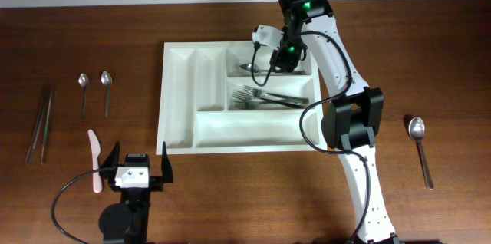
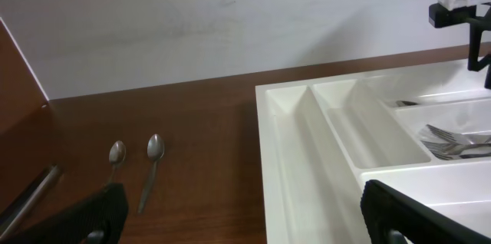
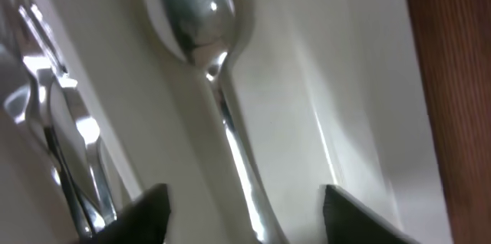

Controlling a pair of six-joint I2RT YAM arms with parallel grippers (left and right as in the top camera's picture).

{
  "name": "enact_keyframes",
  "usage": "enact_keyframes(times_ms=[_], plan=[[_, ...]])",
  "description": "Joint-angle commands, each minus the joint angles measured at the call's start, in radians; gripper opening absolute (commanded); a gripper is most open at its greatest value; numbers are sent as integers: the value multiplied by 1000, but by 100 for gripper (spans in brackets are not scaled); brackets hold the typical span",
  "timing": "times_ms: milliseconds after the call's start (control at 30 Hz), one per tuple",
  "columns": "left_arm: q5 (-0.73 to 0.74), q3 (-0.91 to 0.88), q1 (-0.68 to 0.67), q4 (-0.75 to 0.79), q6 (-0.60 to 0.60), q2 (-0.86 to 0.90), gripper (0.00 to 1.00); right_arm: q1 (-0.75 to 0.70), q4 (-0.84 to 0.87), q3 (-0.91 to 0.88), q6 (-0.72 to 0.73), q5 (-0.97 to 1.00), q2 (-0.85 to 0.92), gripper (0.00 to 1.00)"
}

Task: Pack container
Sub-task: 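Lower the spoon into the top compartment and open the right gripper, then move the right gripper right over the remaining silver spoon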

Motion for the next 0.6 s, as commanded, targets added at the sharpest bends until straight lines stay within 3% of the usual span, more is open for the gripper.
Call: enact_keyframes(times_ms=[0,33,233,400,433,567], plan=[[-3,-6,4,-1,13,-8,99,-11,-21,64,55,-11,-4,94],[-3,-6,4,-1,13,-8,99,-16,-29,81,77,-9,-11,99],[-3,-6,4,-1,13,-8,99,-59,-116,253,237,12,-78,99],[-3,-6,4,-1,13,-8,99,-128,-309,434,336,90,-126,99],[-3,-6,4,-1,13,-8,99,-150,-307,449,430,100,-144,98],[-3,-6,4,-1,13,-8,99,-227,-308,449,556,82,-215,99]])
